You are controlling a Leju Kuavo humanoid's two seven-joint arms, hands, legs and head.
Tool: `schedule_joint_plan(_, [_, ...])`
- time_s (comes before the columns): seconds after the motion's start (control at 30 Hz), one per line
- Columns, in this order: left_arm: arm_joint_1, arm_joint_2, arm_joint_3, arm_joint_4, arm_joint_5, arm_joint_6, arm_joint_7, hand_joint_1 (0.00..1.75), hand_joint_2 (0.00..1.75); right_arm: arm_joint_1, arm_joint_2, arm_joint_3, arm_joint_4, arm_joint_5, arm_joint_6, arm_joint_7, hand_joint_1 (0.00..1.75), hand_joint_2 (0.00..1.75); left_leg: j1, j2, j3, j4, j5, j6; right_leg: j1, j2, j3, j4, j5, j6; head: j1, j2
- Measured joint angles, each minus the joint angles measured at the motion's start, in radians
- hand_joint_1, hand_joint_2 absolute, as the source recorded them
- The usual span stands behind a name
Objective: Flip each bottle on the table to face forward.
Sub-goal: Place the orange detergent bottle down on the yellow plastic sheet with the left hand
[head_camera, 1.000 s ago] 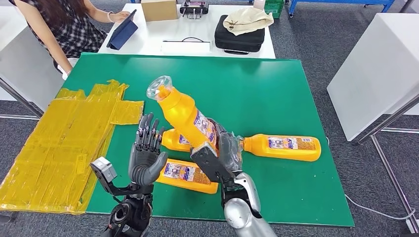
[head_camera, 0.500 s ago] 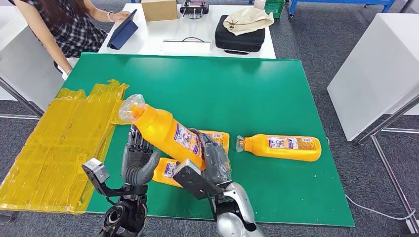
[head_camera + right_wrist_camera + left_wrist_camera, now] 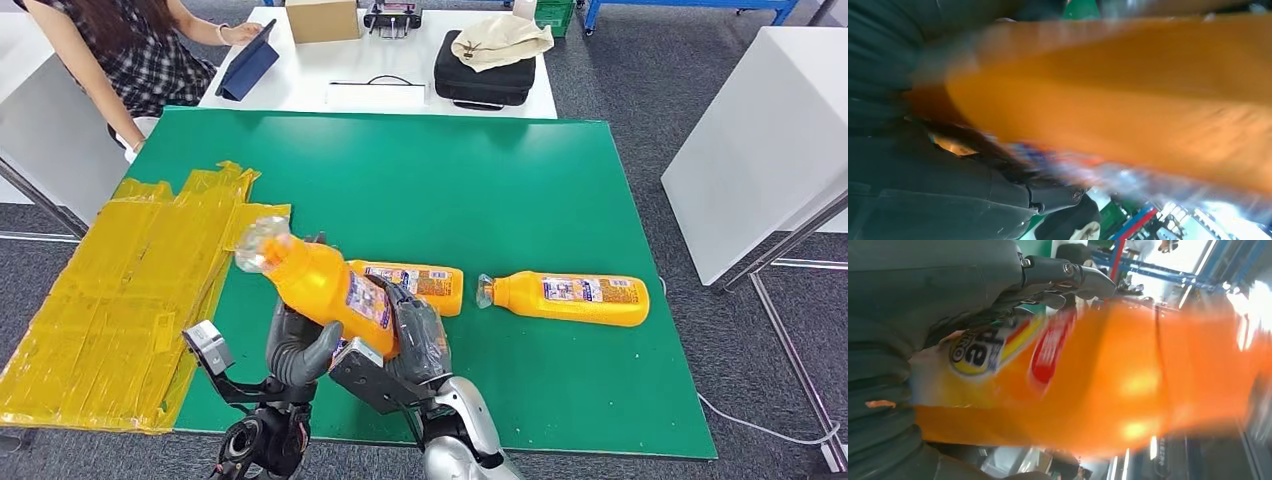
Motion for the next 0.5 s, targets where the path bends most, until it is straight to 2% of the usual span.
schedule_joint_plan(0.27, [0.022, 0.002, -0.007, -0.02, -0.001, 0.017, 0.015, 0.0, 1.75, -0.044, 0.021, -0.004, 0.112, 0.044, -0.001, -0.029, 1.75, 1.75, 0.0, 0.0, 0.0, 0.0, 0.0, 0.0, 0.0, 0.0, 0.0, 0.0, 0.0, 0.0, 0.0, 0.0])
schedule_joint_plan(0.5, [0.051, 0.012, 0.015, -0.032, -0.05, 0.13, 0.009, 0.0, 1.75, -0.053, 0.049, 0.048, 0.195, 0.201, -0.015, 0.037, 1.75, 1.75, 0.0, 0.0, 0.0, 0.0, 0.0, 0.0, 0.0, 0.0, -0.001, 0.0, 0.0, 0.0, 0.0, 0.0])
